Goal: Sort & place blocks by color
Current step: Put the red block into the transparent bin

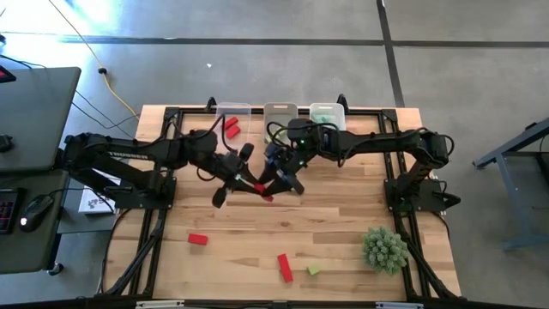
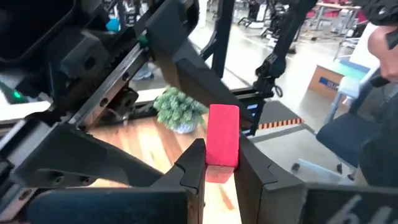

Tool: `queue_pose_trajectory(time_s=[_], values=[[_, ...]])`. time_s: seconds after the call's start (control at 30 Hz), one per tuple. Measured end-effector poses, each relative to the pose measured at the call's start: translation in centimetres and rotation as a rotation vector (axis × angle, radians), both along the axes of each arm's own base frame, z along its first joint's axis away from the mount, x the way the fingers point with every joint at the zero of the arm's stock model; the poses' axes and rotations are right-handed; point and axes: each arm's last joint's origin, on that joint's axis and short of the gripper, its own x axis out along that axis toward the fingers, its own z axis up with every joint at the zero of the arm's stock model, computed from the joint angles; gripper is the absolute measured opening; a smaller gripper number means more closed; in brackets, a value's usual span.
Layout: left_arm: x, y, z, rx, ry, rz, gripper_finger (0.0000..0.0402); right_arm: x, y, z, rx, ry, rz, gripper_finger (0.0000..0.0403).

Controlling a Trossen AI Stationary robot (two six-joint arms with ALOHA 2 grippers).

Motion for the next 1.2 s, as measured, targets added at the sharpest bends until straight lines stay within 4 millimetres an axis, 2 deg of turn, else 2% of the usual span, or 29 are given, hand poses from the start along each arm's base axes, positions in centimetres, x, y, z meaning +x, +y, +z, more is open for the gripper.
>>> queue_pose_trajectory(time_s=[0.2,0.43,0.67,0.9,1.2], values=[[-0.2,1.3,-0.4,0.028,0.036,0.041,0.0032,-0.1,-1.4,-0.2,-0.001,0.023,-0.060,0.0258],[-0.9,3.4,-1.6,0.064,0.143,0.104,0.0032,-0.5,-4.5,0.1,0.043,0.034,-0.147,0.0261],[-2.1,6.3,-2.3,0.120,0.207,0.191,0.0032,-0.7,-6.5,-0.1,0.025,0.043,-0.262,0.0261],[-4.0,9.8,-2.7,0.168,0.255,0.312,0.0034,-0.9,-8.0,-0.2,-0.005,0.051,-0.403,0.0261],[-7.4,14.2,-3.3,0.220,0.330,0.473,0.0034,-1.1,-8.7,-0.8,-0.042,0.115,-0.558,0.0261]])
